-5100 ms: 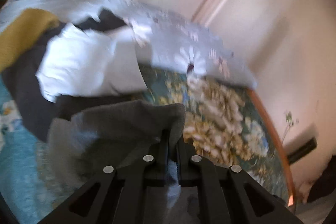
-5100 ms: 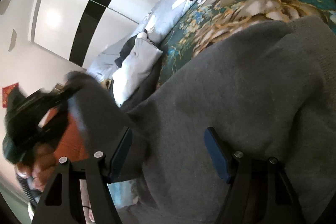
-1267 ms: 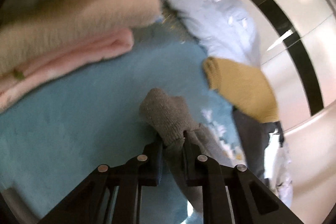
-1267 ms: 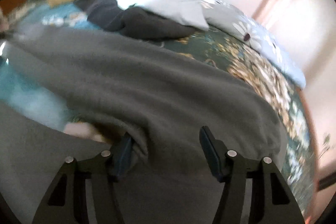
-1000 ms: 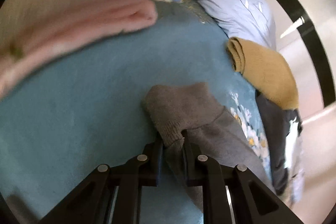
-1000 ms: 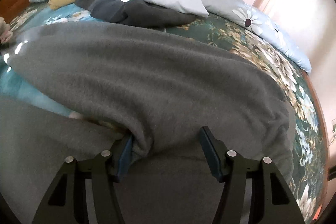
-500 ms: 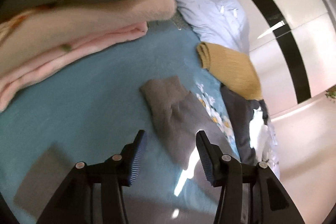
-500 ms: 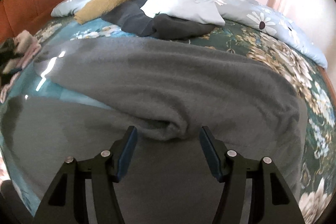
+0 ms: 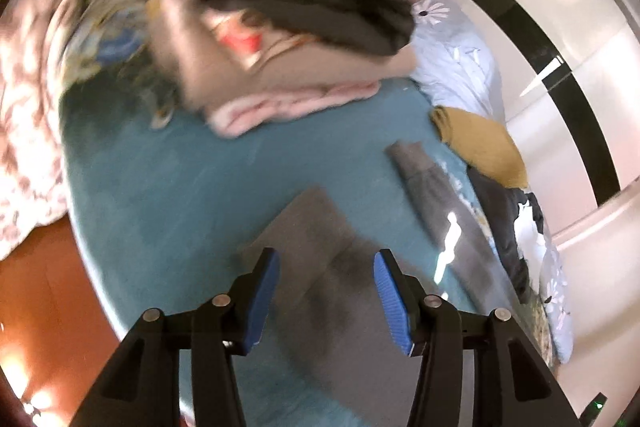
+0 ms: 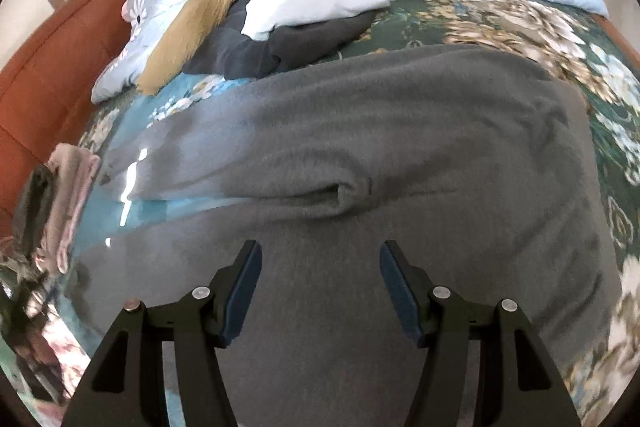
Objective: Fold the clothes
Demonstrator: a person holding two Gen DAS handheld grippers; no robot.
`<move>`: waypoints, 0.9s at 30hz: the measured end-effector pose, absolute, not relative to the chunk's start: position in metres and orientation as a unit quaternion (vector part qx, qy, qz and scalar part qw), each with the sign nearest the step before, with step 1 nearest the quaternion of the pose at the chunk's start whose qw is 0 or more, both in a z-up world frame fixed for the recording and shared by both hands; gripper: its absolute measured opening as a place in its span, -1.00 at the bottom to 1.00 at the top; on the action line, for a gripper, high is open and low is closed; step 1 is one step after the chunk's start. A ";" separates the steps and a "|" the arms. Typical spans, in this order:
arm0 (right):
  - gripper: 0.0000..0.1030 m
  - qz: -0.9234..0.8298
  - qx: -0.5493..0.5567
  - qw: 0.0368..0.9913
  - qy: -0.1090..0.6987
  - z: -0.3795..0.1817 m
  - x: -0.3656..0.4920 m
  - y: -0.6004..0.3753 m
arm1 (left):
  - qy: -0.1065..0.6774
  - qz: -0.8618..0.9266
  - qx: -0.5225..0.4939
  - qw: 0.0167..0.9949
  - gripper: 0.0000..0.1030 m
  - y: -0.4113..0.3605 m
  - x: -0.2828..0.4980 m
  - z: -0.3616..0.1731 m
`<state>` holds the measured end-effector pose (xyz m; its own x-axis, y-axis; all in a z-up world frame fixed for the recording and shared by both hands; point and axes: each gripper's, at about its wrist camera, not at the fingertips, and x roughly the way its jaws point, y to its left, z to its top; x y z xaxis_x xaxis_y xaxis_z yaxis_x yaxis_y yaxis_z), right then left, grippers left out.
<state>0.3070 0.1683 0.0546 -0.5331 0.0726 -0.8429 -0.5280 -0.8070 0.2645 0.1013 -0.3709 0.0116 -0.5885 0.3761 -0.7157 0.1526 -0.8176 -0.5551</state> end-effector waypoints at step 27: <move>0.10 0.762 -0.327 0.248 0.502 0.011 0.503 0.264 | -0.356 0.822 -0.423 0.133 0.01 -0.366 0.114 -0.041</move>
<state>0.5027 0.2641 0.0108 -0.6631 0.0490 -0.7469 -0.7056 -0.3740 0.6019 0.1137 -0.3659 -0.0415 -0.6062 0.5206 -0.6012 0.0827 -0.7106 -0.6987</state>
